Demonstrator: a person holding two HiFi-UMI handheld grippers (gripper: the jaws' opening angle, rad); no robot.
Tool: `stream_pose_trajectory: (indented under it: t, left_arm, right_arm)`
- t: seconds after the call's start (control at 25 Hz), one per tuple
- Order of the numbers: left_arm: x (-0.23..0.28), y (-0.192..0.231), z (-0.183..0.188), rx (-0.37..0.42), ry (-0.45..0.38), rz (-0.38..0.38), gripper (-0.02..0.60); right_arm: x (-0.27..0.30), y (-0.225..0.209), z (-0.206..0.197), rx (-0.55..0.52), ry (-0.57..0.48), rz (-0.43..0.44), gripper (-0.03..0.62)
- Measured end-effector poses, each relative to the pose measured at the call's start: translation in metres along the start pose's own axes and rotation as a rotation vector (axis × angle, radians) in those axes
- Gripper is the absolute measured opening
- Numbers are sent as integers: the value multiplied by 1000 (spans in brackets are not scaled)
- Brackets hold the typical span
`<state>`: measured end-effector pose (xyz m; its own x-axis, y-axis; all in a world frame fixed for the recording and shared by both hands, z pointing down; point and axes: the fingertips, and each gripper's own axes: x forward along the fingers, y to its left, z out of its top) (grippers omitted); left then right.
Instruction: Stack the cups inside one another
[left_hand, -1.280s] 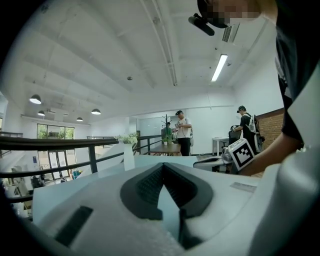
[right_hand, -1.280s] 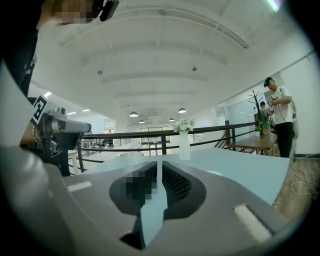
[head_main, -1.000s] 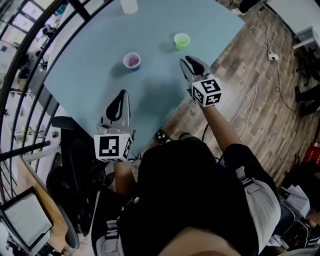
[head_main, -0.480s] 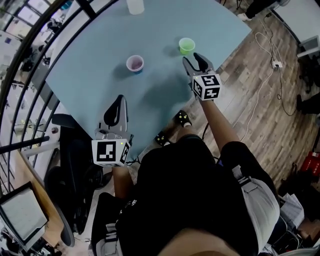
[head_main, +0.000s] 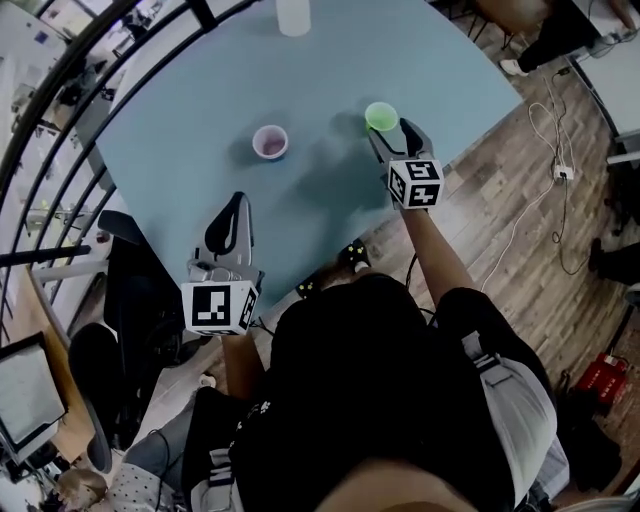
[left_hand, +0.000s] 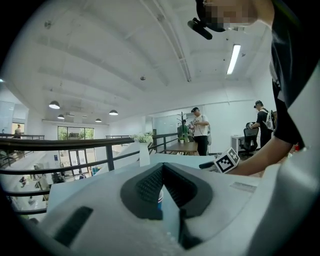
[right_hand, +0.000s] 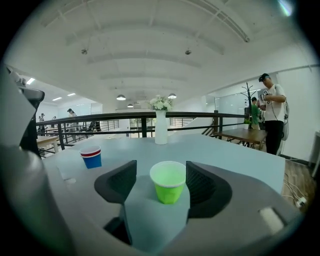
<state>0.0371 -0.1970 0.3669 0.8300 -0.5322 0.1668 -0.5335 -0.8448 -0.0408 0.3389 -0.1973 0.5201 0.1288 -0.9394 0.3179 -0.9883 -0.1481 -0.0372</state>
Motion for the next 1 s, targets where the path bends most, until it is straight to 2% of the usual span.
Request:
stream_pose_trajectory:
  t: [0.24, 0.32, 0.64, 0.72, 1.0]
  left_arm:
    - [9, -6, 3, 0, 11, 49, -15]
    - [10, -7, 3, 2, 15, 66, -15]
    - [-3, -4, 1, -1, 34, 143, -15]
    - [-5, -4, -1, -1, 39, 155, -15]
    - [-17, -3, -1, -12, 41, 201, -15]
  right_arm:
    - [23, -9, -9, -29, 61, 56, 371]
    - [30, -10, -12, -38, 76, 74, 380]
    - [46, -14, -21, -52, 108, 106, 378]
    - [47, -14, -21, -60, 111, 112, 339]
    - [47, -7, -12, -76, 104, 150, 341]
